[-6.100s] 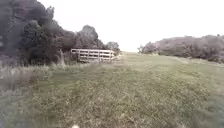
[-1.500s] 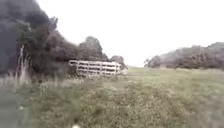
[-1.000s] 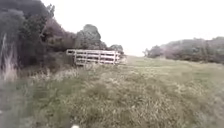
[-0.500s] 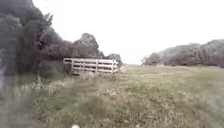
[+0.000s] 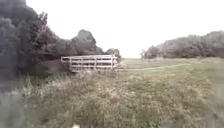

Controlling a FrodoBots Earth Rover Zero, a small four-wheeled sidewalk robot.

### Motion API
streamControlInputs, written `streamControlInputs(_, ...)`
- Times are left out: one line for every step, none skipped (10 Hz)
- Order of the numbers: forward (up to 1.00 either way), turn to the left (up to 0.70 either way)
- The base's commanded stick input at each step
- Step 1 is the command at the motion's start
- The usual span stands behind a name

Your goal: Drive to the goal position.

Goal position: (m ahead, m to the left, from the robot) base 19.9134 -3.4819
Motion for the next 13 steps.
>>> streamControlInputs(0.00,-0.70)
streamControlInputs(0.00,-0.70)
streamControlInputs(0.00,-0.70)
streamControlInputs(0.00,-0.70)
streamControlInputs(0.00,-0.27)
streamControlInputs(0.00,-0.07)
streamControlInputs(0.00,0.00)
streamControlInputs(0.00,0.00)
streamControlInputs(0.00,0.00)
streamControlInputs(0.00,0.00)
streamControlInputs(0.00,0.00)
streamControlInputs(0.00,0.00)
streamControlInputs(0.00,0.00)
